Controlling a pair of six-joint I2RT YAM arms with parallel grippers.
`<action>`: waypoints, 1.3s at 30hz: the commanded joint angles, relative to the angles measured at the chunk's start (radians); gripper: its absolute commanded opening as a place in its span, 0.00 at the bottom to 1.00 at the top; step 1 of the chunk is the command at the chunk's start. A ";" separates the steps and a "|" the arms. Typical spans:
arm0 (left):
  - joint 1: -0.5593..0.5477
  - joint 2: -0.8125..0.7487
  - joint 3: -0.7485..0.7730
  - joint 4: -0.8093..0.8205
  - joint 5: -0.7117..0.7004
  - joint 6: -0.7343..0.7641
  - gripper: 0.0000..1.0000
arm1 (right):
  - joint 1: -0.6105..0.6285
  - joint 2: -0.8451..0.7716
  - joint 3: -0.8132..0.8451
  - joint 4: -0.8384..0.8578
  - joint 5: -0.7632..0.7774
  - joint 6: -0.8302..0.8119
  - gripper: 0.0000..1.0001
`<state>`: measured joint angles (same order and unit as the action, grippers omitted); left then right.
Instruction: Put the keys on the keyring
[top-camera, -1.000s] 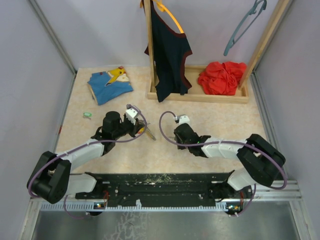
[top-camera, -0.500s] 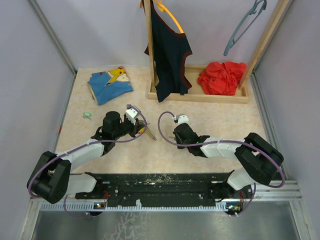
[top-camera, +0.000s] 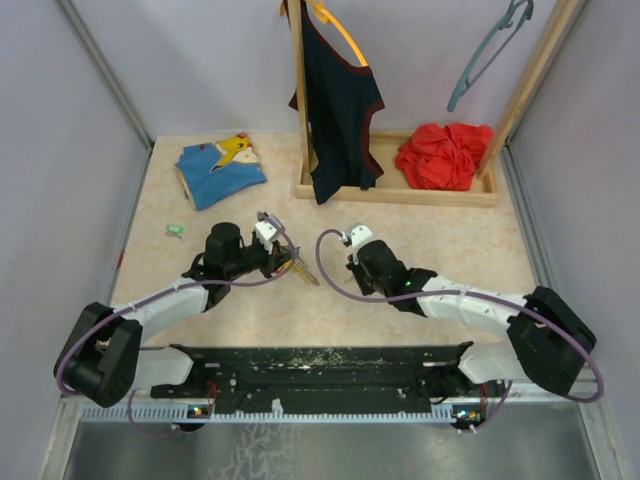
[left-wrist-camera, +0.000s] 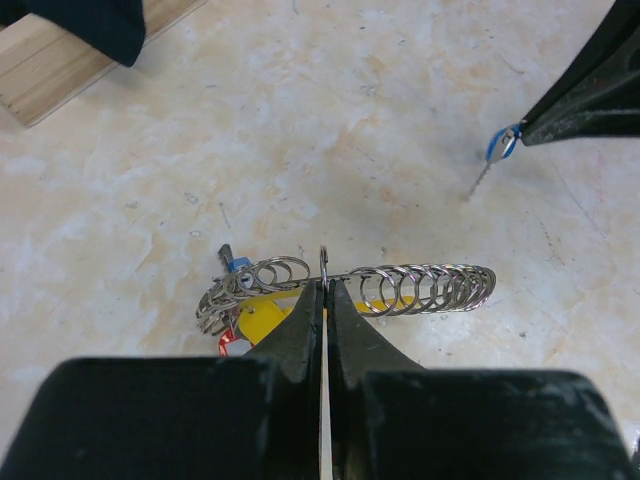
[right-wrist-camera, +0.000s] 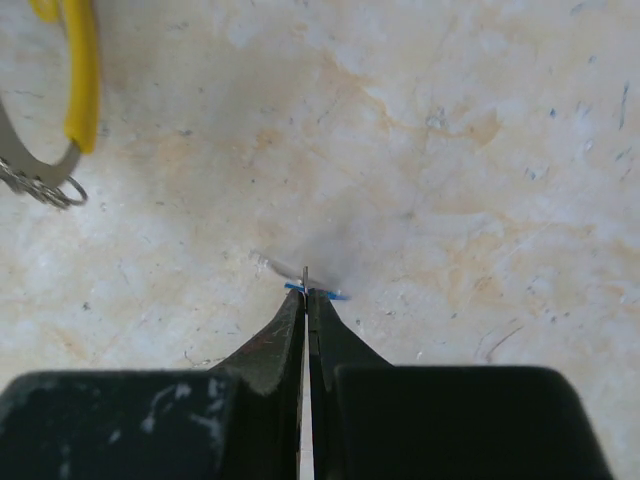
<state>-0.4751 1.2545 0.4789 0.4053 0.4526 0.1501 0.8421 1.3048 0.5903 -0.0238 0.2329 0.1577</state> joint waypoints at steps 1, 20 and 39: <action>0.004 -0.011 -0.005 0.066 0.156 0.059 0.00 | 0.005 -0.120 0.098 -0.092 -0.077 -0.199 0.00; -0.023 0.047 0.007 0.057 0.495 0.210 0.00 | -0.040 -0.173 0.152 -0.095 -0.571 -0.688 0.00; -0.107 0.056 -0.011 0.024 0.445 0.384 0.00 | -0.054 -0.004 0.258 -0.139 -0.784 -0.743 0.00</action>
<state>-0.5697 1.3262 0.4782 0.4030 0.8898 0.4831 0.7952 1.2861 0.7902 -0.1806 -0.4732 -0.5690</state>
